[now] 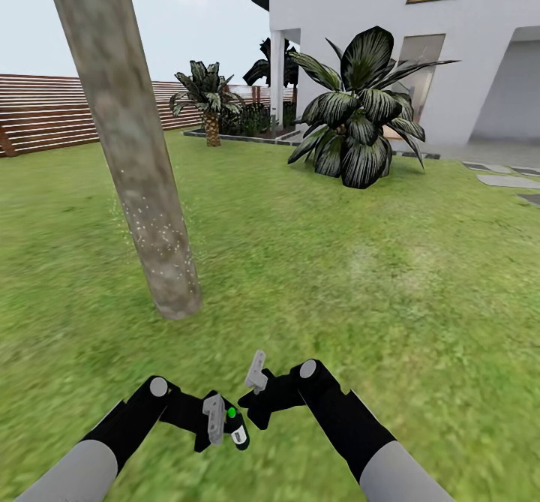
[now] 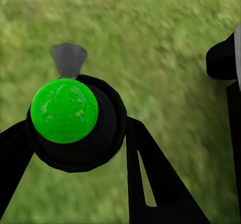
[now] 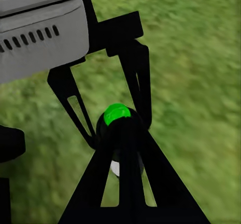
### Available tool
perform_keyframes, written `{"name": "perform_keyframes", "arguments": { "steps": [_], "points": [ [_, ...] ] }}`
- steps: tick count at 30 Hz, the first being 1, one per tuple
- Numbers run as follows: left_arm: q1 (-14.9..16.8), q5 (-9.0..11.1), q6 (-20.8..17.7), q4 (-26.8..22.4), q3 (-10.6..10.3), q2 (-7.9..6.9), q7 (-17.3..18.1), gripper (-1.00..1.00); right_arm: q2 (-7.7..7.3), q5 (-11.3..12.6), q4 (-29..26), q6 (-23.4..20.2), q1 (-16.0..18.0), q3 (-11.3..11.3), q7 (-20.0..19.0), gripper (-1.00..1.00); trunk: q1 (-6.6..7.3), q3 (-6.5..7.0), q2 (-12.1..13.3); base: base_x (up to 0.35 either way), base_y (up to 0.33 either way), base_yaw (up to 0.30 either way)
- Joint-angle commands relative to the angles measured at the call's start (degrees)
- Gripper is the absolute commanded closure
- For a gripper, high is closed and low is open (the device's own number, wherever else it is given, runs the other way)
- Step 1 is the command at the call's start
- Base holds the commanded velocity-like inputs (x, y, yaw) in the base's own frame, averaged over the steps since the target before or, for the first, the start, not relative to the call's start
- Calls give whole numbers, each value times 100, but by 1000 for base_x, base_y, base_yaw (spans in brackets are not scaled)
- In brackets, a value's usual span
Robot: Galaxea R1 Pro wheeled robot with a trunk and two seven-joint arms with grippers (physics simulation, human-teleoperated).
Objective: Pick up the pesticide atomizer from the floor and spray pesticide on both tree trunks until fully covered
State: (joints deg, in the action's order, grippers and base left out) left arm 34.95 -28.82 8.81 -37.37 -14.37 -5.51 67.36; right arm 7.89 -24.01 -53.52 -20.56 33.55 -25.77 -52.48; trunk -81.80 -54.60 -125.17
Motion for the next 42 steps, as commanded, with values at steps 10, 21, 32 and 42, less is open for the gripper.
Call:
{"name": "perform_keyframes", "arguments": {
  "steps": [10, 21, 32, 42],
  "points": [
    [3, 315, 68, -16, -23, -12, 142, 100, 2, -24, -9, -36, 2, 2, -25, 100, 1, -5, -2, 0, 0, 0],
    [-1, 318, 44, -239, -21, -12, 303, 100, 2, -24, -4, -36, 2, 2, -25, 100, 1, -5, -2, 0, 0, 0],
    [3, 332, 43, -253, -22, -9, 321, 100, 2, -24, -1, -36, 2, 2, -25, 100, 1, -5, -2, 0, 0, 0],
    [-75, -182, -431, -169, 30, -847, 92, 100, 2, -19, -9, -36, 2, 24, -11, 100, 1, -5, -2, 0, 0, 0]
  ]
}}
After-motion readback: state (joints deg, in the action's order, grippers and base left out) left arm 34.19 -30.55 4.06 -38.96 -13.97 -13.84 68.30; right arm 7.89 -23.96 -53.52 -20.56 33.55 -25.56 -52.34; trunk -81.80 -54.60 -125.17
